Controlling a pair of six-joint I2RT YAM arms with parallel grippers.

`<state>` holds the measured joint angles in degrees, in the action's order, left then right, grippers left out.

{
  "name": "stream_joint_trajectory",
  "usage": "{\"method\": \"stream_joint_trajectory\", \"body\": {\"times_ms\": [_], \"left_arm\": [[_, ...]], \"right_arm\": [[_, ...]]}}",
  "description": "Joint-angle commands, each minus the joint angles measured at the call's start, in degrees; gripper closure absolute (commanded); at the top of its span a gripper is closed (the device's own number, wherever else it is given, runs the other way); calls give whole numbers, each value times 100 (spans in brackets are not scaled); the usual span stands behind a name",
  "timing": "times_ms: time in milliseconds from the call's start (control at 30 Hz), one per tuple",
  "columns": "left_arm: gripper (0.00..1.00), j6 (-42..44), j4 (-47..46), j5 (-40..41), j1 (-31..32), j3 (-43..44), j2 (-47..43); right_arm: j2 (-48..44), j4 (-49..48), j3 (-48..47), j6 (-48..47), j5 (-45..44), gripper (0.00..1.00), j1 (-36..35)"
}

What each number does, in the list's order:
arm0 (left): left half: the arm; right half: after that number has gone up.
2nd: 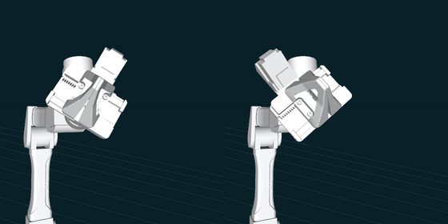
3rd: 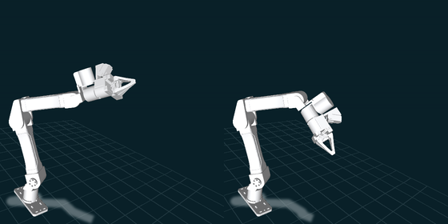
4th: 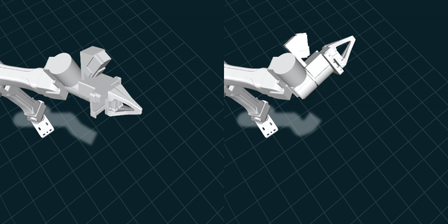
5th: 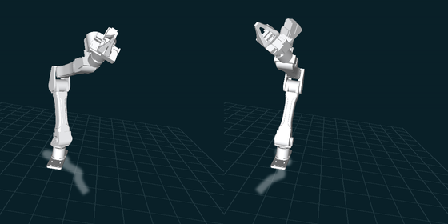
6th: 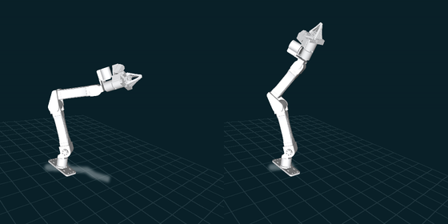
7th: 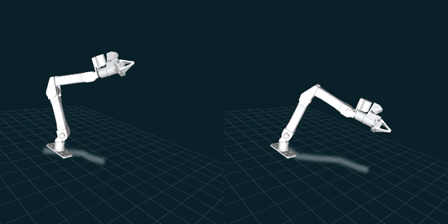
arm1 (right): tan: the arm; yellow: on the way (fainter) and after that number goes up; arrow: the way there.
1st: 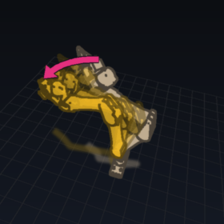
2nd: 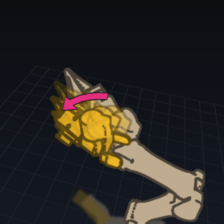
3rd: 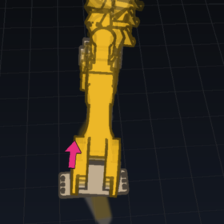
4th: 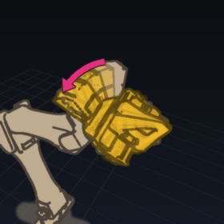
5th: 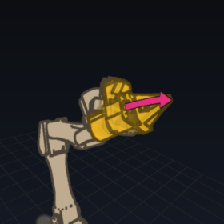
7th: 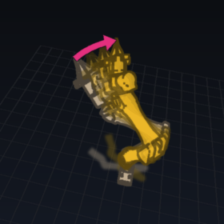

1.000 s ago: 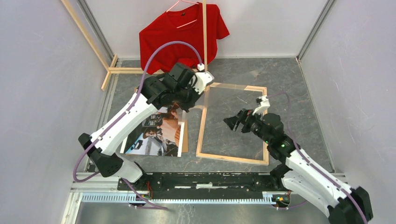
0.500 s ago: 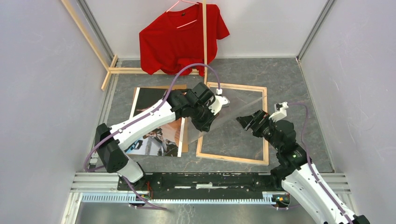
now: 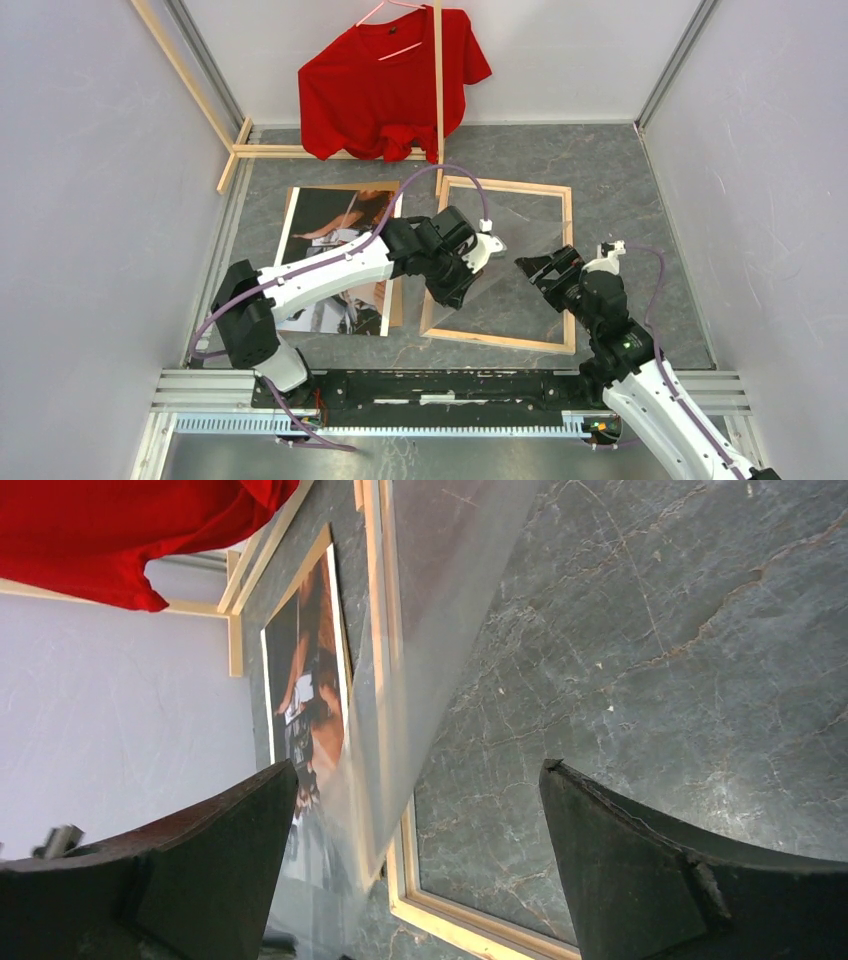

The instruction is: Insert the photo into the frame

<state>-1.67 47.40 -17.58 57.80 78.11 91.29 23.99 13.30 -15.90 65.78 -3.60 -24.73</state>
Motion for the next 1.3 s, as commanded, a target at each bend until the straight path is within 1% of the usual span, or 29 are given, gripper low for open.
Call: {"method": "stream_joint_trajectory", "body": {"times_ms": [0, 233, 433, 500, 533, 567, 600, 633, 667, 767, 800, 867, 933, 1000, 1067, 1167, 1233, 1267], "left_arm": [[95, -352, -460, -223, 237, -200, 112], [95, -435, -660, -158, 564, -217, 432], [94, -483, -747, -209, 615, -117, 469], [91, -491, -774, -249, 617, -123, 477], [88, -492, -779, -306, 625, -136, 489], [80, -492, -792, -351, 630, -144, 495], [65, -488, -793, -441, 634, -135, 505], [45, -458, -782, -518, 636, -121, 510], [34, -416, -725, -587, 641, -78, 499], [10, -257, -495, -667, 644, 142, 436], [6, -190, -432, -665, 633, 188, 390], [0, -48, -291, -671, 615, 210, 289], [0, 116, -99, -671, 543, 230, 205], [0, 438, 60, -707, 329, 276, 101], [0, 691, 227, -800, -112, 399, -13], [0, 1237, 449, -768, -1202, 695, 14], [0, 1795, 402, -58, -1800, 786, 90], [0, 2042, 220, 296, -2039, 700, 104]], "right_arm": [[-192, -28, 84, 329, -315, 2, 3], [-171, 128, 252, 360, -335, 2, 4], [407, 231, 411, 368, -444, 2, 8], [593, 150, 450, 333, -505, 5, 9], [659, 138, 448, 330, -556, 8, 6], [704, 108, 440, 313, -597, 11, 6], [757, 64, 439, 256, -656, 14, 8], [810, 54, 436, 223, -713, 17, 11], [858, 23, 446, 196, -742, 20, 5], [953, -115, 570, 176, -784, 27, 8], [969, -188, 648, 222, -776, 29, 17], [960, -428, 858, 323, -728, 35, 33], [954, -690, 1082, 451, -649, 38, 57], [991, -888, 1239, 515, -568, 40, 85], [1053, -962, 1299, 520, -505, 41, 116], [1097, -1020, 1371, 539, -356, 39, 166], [1118, -1117, 1468, 639, -149, 35, 169], [1125, -1159, 1496, 660, -45, 34, 166]]}}
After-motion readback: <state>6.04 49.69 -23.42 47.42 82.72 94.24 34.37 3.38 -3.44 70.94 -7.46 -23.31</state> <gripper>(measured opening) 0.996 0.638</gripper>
